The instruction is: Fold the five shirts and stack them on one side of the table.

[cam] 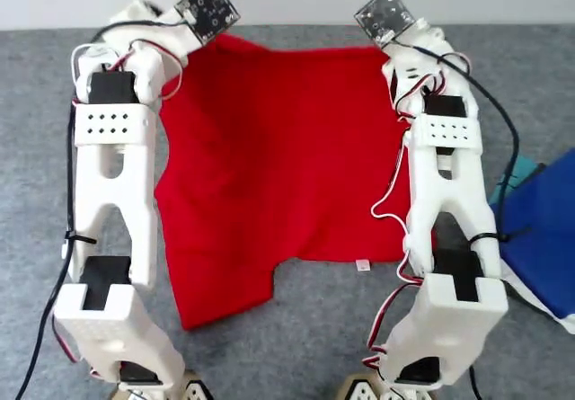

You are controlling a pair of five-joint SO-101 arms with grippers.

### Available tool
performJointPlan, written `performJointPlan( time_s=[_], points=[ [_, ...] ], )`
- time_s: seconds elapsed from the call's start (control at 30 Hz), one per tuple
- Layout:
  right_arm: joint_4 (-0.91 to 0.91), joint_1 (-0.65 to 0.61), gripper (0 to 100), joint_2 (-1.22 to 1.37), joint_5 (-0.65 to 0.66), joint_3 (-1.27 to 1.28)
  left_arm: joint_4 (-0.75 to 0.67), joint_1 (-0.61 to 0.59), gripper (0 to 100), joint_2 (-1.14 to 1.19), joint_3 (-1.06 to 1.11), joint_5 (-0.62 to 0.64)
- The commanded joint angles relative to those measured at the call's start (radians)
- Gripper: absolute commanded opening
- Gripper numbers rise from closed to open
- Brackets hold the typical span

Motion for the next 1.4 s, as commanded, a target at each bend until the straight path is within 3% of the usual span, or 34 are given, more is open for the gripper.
performJointPlan(
  time_s=[0.0,0.2,0.43,0.53,0.8,0.97,1.37],
  points=[
    [0.197,-0.001,0.9,-0.082,-0.014,-0.054,0.183,0.021,2,-0.092,-0.044,-0.008],
    [0.473,0.013,0.9,-0.137,-0.141,-0.054,0.468,0.04,2,-0.13,-0.045,-0.005],
    [0.753,0.012,0.9,-0.182,-0.146,-0.054,0.764,0.041,2,-0.152,-0.038,0.0],
    [0.855,0.015,0.9,-0.199,-0.143,-0.054,0.761,0.032,2,-0.186,0.015,0.081],
    [1.041,0.053,0.9,-0.211,-0.14,-0.054,0.761,0.141,2,-0.445,0.458,0.078],
    [1.168,0.094,0.9,-0.213,-0.14,-0.054,0.758,0.149,2,-0.598,0.697,0.08],
    [1.231,0.105,1.2,-0.205,-0.14,-0.054,0.756,0.149,2,-0.786,1.043,0.078]
  ],
)
